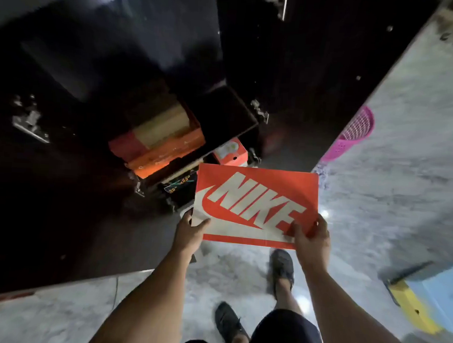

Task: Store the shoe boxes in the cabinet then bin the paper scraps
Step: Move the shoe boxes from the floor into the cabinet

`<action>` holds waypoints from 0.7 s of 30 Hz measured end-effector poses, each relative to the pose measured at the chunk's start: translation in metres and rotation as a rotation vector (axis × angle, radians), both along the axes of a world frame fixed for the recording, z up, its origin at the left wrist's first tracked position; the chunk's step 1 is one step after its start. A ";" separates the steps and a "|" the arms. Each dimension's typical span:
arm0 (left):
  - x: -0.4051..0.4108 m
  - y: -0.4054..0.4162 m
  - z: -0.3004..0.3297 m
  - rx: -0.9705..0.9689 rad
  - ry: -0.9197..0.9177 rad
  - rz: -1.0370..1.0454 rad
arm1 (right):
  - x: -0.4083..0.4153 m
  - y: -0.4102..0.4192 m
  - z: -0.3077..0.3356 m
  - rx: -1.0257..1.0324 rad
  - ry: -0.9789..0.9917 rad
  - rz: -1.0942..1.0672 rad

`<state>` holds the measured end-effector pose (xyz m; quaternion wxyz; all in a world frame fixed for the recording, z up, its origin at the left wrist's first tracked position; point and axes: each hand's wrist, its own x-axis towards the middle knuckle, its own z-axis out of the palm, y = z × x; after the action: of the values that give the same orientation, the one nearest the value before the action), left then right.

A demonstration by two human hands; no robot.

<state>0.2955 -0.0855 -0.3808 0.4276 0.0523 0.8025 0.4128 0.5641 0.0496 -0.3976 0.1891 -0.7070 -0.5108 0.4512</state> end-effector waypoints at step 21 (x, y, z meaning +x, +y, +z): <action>-0.261 0.089 0.056 0.347 0.142 1.051 | -0.419 0.188 0.080 0.048 0.327 0.632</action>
<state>0.0346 0.0035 -0.3252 0.0944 -0.2574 0.6677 0.6921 0.1446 0.2378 -0.3173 0.1359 -0.4277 -0.6777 0.5826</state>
